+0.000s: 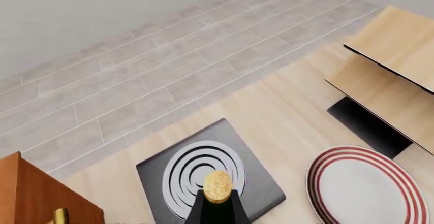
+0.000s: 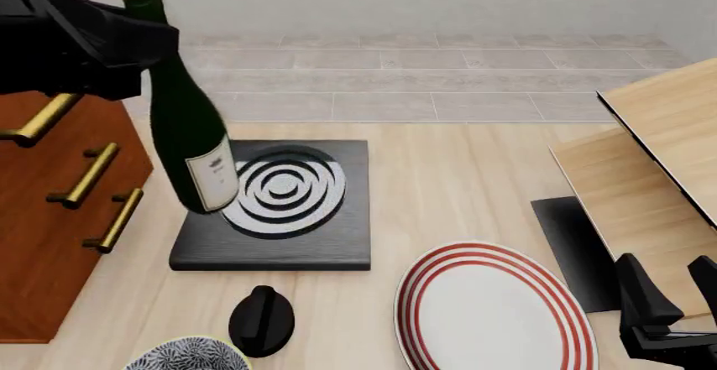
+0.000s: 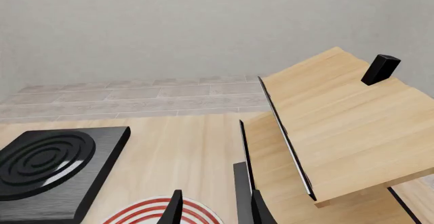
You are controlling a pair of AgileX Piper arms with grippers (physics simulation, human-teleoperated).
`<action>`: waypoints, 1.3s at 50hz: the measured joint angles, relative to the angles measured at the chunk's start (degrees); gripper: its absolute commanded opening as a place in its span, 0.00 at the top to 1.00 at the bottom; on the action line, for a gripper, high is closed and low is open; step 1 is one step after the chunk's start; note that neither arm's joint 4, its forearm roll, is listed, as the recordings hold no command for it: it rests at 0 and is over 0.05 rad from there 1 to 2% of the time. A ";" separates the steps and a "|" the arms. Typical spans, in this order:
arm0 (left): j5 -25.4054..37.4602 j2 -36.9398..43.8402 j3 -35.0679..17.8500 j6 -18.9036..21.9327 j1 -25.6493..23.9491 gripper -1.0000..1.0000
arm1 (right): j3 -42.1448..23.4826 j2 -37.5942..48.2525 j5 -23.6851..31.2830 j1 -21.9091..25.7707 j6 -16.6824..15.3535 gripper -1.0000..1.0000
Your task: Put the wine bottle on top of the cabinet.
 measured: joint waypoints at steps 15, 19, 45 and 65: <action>4.45 0.87 -6.05 1.25 2.86 1.00 | 0.00 -0.01 0.00 0.00 0.00 0.00; 5.32 1.11 -7.33 1.64 3.73 1.00 | 0.00 0.00 0.00 0.00 0.00 0.00; 9.62 4.98 -16.45 1.74 11.70 1.00 | 0.00 -0.01 0.00 0.00 0.00 0.00; 12.23 7.99 -23.95 1.53 16.89 1.00 | 0.00 0.00 0.00 0.00 0.00 0.00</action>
